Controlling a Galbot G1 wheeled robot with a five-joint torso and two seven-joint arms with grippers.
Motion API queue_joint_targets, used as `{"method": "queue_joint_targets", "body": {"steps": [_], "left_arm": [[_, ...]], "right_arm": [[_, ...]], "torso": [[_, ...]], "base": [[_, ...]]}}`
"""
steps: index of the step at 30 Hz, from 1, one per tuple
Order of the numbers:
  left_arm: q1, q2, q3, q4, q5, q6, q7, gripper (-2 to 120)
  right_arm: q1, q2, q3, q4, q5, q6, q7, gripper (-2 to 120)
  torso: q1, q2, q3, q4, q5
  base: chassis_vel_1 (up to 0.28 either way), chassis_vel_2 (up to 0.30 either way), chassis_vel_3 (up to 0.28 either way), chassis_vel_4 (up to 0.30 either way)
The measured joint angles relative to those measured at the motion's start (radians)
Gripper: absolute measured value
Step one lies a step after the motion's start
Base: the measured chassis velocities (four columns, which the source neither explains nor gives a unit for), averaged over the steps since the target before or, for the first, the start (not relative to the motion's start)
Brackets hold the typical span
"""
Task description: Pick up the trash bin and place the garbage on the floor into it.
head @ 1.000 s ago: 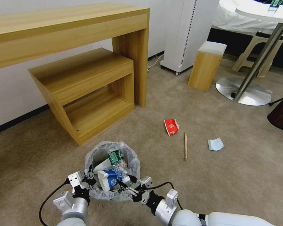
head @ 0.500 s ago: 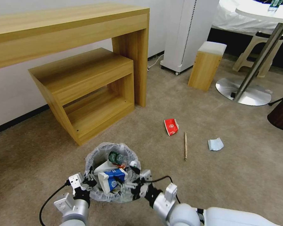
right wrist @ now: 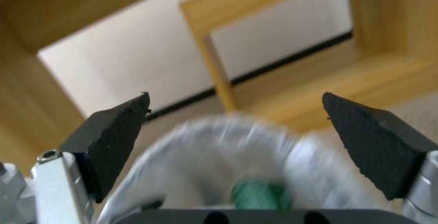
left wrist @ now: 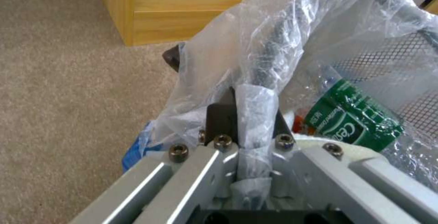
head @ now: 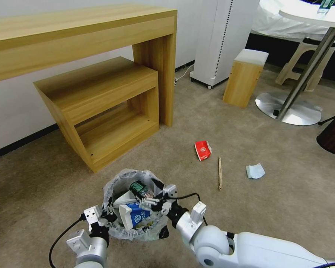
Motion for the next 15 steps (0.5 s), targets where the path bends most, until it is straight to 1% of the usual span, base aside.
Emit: {"method": "queue_joint_targets", "body": {"steps": [3,4,6,7,10,11,14,15], "left_arm": [[0.003,0.015,-0.002,-0.001,-0.005,0.011,-0.002,1],[0.003,0.015,-0.002,-0.001,-0.005,0.011,-0.002,1],[0.008,0.028,-0.001,-0.001,-0.008,0.017,-0.001,1],[0.008,0.028,-0.001,-0.001,-0.008,0.017,-0.001,1],[0.006,0.050,-0.005,-0.007,-0.027,0.025,0.007,1],[0.006,0.050,-0.005,-0.007,-0.027,0.025,0.007,1],[0.002,0.068,-0.009,-0.023,-0.050,0.031,0.011,1],[0.002,0.068,-0.009,-0.023,-0.050,0.031,0.011,1]], "right_arm": [[-0.008,-0.016,0.105,0.008,0.019,0.000,-0.013,98],[-0.008,-0.016,0.105,0.008,0.019,0.000,-0.013,98],[-0.024,-0.038,0.175,0.010,0.025,0.000,-0.022,98],[-0.024,-0.038,0.175,0.010,0.025,0.000,-0.022,98],[-0.068,-0.081,0.282,-0.007,0.017,0.004,-0.025,100],[-0.068,-0.081,0.282,-0.007,0.017,0.004,-0.025,100],[-0.123,-0.122,0.375,-0.031,-0.003,0.007,-0.023,100],[-0.123,-0.122,0.375,-0.031,-0.003,0.007,-0.023,100]], "torso": [[0.000,0.000,0.000,0.0000,-0.0001],[0.000,0.000,0.000,0.0000,-0.0001],[0.000,0.000,0.000,0.0000,0.0002],[0.000,0.000,0.000,0.0000,0.0002],[0.000,0.000,0.000,-0.0002,0.0002],[0.000,0.000,0.000,-0.0002,0.0002],[0.000,0.000,0.000,-0.0002,0.0001],[0.000,0.000,0.000,-0.0002,0.0001]], "base": [[0.000,0.000,0.000,0.000],[0.000,0.000,0.000,0.000],[0.000,0.000,0.000,0.000],[0.000,0.000,0.000,0.000],[0.000,0.000,0.000,0.000],[0.000,0.000,0.000,0.000],[0.000,0.000,0.000,0.000],[0.000,0.000,0.000,0.000]]}}
